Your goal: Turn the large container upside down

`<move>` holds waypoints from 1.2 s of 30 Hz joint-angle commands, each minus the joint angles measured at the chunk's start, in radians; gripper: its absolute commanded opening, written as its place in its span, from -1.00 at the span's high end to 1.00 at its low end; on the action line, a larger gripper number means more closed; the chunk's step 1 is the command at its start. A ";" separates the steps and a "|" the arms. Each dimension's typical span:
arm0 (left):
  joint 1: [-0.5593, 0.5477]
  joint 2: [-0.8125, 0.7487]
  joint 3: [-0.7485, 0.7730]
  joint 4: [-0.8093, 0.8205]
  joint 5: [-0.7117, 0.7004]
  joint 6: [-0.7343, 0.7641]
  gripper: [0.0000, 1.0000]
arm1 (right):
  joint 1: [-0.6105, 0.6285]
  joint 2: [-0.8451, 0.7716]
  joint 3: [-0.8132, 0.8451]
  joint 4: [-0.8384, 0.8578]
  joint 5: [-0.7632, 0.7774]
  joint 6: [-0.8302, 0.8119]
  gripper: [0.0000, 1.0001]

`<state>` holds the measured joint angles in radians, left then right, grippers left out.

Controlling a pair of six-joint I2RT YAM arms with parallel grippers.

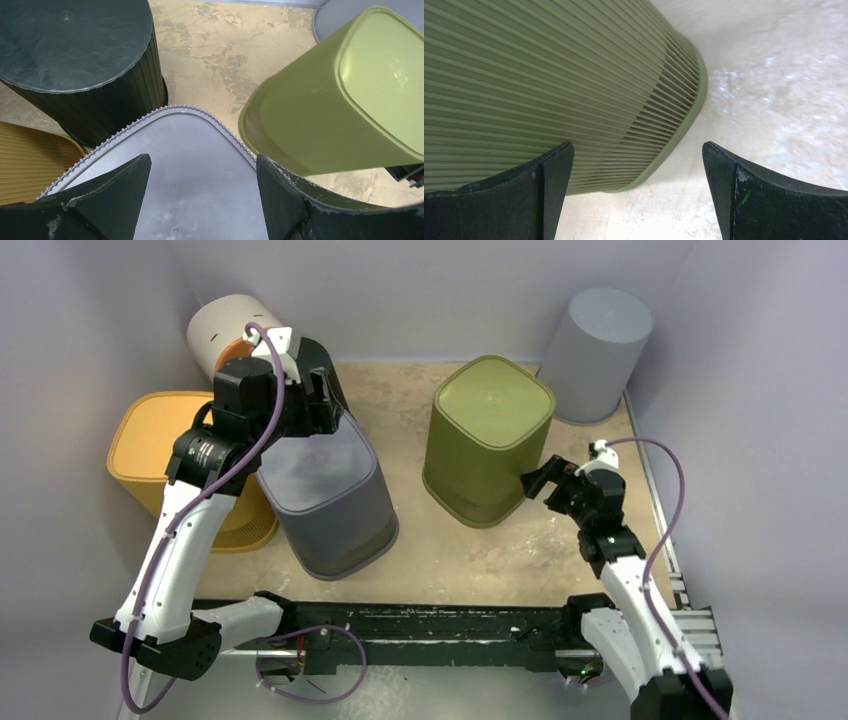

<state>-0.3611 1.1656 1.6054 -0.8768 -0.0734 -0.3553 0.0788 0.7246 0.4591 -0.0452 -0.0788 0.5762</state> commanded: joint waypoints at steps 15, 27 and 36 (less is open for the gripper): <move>0.000 -0.031 -0.009 0.028 0.029 0.044 -0.49 | 0.216 0.745 0.596 0.343 0.217 -0.091 -1.00; 0.000 -0.075 -0.184 0.079 -0.138 0.082 -0.49 | 0.347 0.649 0.901 -0.084 0.427 -0.364 -1.00; 0.000 -0.092 -0.215 0.095 -0.164 0.058 -0.49 | 0.439 0.613 1.071 -0.174 0.452 -0.526 -1.00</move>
<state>-0.3611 1.1015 1.4052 -0.8185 -0.1925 -0.2951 0.4950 1.3838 1.4731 -0.1749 0.3317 0.1600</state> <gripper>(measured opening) 0.745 0.998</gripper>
